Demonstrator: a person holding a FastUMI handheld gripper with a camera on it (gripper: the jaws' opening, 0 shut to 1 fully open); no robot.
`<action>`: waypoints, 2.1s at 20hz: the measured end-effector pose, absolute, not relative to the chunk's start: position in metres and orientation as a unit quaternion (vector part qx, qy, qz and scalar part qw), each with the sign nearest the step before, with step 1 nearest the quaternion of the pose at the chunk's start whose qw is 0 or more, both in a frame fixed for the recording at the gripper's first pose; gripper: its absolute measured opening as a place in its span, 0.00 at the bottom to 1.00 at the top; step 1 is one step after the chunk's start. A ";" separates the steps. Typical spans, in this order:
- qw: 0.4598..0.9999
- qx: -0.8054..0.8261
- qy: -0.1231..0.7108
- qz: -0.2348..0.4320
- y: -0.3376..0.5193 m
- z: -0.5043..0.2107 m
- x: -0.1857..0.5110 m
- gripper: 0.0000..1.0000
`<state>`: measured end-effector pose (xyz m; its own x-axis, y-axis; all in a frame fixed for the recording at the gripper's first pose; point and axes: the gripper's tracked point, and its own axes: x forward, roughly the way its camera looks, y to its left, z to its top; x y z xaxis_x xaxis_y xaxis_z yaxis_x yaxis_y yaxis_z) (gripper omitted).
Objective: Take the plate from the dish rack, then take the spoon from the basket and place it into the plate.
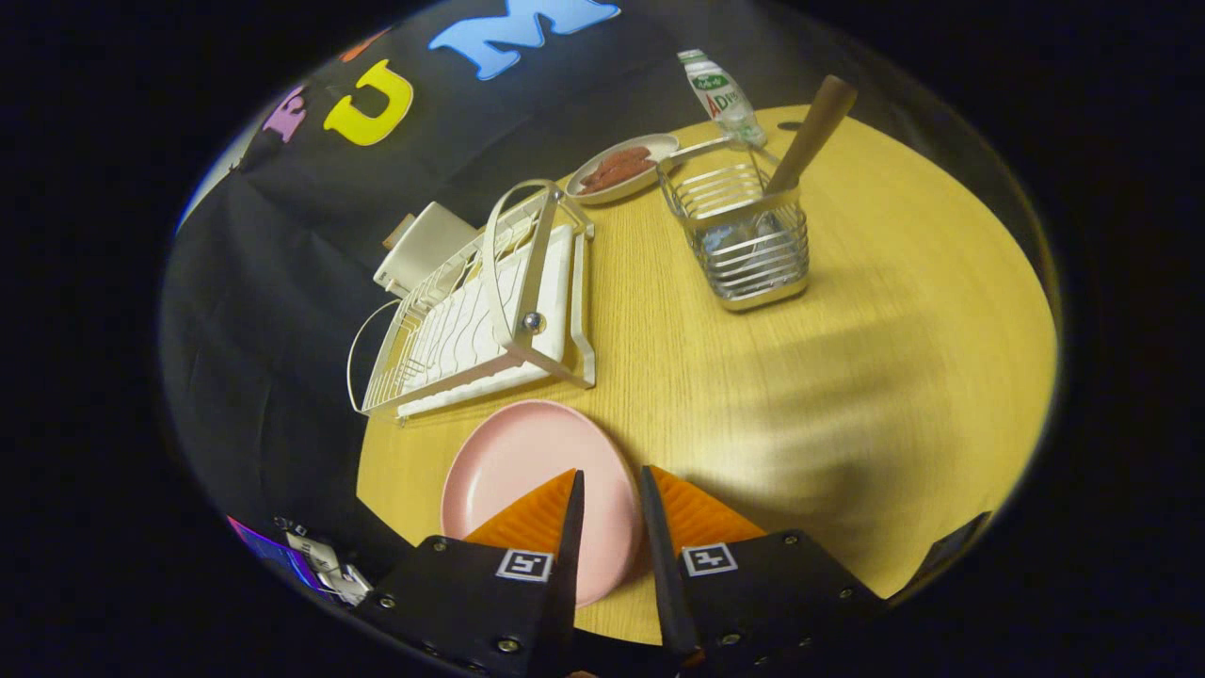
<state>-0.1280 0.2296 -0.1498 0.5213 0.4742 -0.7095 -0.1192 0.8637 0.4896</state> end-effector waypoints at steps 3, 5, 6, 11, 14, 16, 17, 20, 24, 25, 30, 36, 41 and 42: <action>0.905 0.127 0.373 0.159 0.202 -0.107 -0.113 0.36; 0.932 0.079 0.322 0.146 0.185 -0.072 -0.104 0.36; 0.942 0.064 0.296 0.144 0.179 -0.051 -0.101 0.36; 0.979 0.039 0.181 0.089 0.136 0.022 -0.078 0.36; 0.989 0.039 0.115 0.086 0.116 0.048 -0.069 0.41; 0.991 0.041 0.083 0.095 0.111 0.056 -0.069 0.44; 0.992 0.040 0.077 0.092 0.104 0.054 -0.066 0.44; 0.991 0.056 0.074 0.091 0.092 0.046 -0.061 0.49; 0.988 0.085 0.089 0.089 0.075 0.028 -0.050 0.77; 0.988 0.086 0.089 0.088 0.072 0.023 -0.044 0.77; 0.988 0.087 0.083 0.098 0.071 0.002 -0.025 0.79; 0.987 0.086 0.093 0.103 0.082 -0.040 0.004 0.79; 0.985 0.099 0.105 0.098 0.087 -0.067 0.032 0.79; 0.983 0.103 0.110 0.100 0.090 -0.071 0.037 0.77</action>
